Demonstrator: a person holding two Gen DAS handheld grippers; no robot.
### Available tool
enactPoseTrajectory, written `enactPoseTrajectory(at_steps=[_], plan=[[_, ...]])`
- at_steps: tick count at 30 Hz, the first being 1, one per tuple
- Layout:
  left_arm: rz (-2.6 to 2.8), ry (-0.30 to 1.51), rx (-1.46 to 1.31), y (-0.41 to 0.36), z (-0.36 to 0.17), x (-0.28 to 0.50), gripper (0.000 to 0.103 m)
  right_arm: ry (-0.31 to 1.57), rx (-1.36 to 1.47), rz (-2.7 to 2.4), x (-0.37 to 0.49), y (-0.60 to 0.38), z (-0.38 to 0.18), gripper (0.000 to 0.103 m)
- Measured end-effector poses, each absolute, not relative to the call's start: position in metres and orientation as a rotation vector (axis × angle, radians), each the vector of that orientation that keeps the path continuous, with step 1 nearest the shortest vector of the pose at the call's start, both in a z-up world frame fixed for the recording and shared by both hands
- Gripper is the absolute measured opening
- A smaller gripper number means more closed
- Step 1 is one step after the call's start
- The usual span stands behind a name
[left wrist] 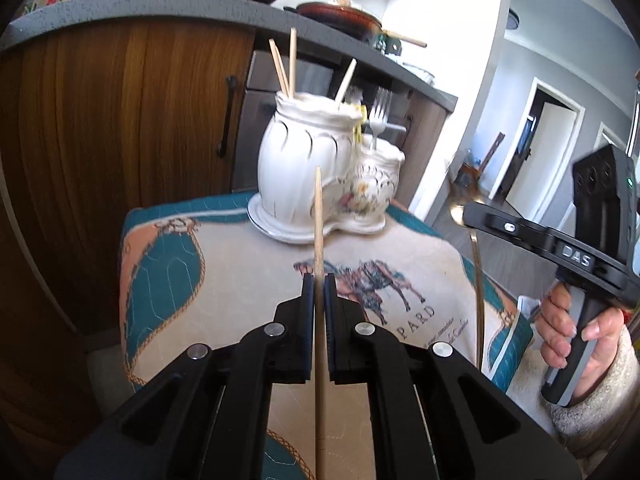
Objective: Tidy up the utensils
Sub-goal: 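Lift the chopstick with the left gripper while the right lifts the gold fork, then drop chopstick into tall vase with left gripper while right drops gold fork into short cup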
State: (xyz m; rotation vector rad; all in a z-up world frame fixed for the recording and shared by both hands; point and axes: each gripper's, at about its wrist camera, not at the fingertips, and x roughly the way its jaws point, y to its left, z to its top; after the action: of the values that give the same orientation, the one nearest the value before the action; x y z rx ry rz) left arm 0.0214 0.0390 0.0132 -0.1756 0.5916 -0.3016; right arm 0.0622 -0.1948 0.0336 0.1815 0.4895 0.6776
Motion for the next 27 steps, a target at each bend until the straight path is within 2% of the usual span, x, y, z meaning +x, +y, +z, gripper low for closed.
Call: enactPoseTrajectory(at_steps=[11,20,27], plan=[[-0.283,0.389,-0.234,0.048,0.067,0.032,0.005,0.318,0.244,0.641,0.08,-0.209,0.071,0.004],[-0.32,0.224,-0.232,0.022,0.124,0.098,0.005,0.17,0.314,0.615,0.115,-0.217,0.121,0.004],[-0.279,0.177,-0.262,0.011,0.126,0.156,0.005,0.03,0.374,0.608,0.133,-0.226,0.153,0.004]])
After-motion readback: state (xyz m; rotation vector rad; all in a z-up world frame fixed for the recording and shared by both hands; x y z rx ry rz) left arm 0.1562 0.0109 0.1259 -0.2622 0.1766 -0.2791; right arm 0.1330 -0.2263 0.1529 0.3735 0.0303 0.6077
